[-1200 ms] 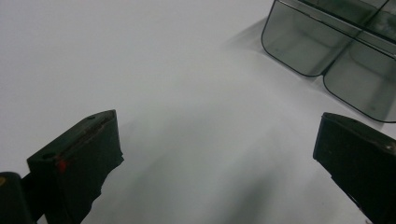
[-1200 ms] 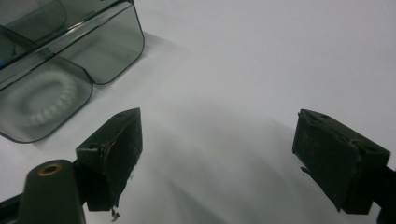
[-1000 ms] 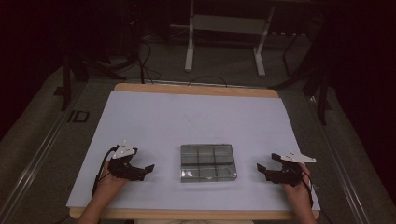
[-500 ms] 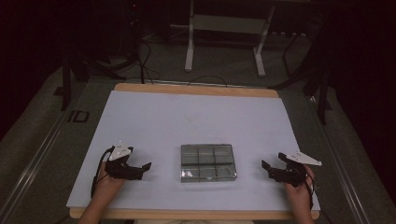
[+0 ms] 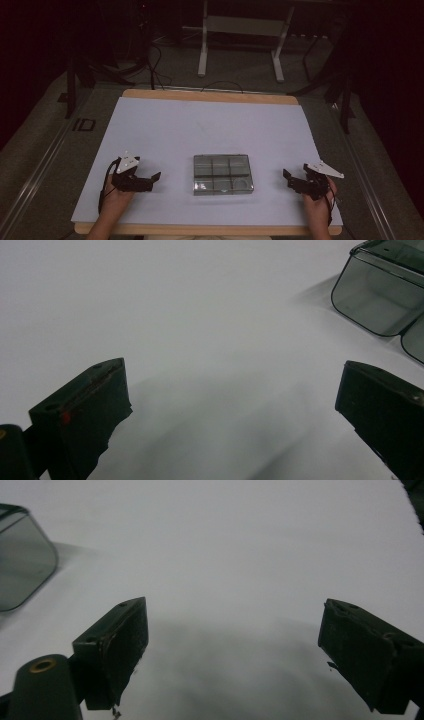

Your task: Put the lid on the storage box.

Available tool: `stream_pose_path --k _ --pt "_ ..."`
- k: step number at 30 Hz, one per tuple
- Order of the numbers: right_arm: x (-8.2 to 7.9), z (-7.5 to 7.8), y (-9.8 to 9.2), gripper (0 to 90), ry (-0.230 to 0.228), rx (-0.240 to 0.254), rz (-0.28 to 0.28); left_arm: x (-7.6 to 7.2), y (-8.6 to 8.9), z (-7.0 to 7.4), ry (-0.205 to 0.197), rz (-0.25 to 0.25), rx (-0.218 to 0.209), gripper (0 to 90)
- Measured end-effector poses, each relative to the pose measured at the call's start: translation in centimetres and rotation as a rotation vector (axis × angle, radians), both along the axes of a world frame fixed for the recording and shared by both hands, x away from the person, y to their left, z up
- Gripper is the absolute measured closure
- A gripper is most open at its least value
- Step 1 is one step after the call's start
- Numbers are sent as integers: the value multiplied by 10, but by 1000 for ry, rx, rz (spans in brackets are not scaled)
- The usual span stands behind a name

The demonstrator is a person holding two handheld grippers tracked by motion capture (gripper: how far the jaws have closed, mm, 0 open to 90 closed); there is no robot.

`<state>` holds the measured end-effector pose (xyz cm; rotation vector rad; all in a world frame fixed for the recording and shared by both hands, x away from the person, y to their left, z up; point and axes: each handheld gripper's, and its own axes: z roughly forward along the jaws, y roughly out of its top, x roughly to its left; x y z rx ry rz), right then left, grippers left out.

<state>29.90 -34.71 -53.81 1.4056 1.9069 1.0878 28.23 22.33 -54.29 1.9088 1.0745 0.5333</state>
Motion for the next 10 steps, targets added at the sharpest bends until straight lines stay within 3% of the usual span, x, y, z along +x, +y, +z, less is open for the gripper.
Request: stream_pose_path --k 5,10 --pt "3 -1 -1 131 27 3 -18 -1 -1 0 -9 2 4 12" --pt "3 -1 -2 131 22 11 -32 -1 0 0 -12 7 5 12"
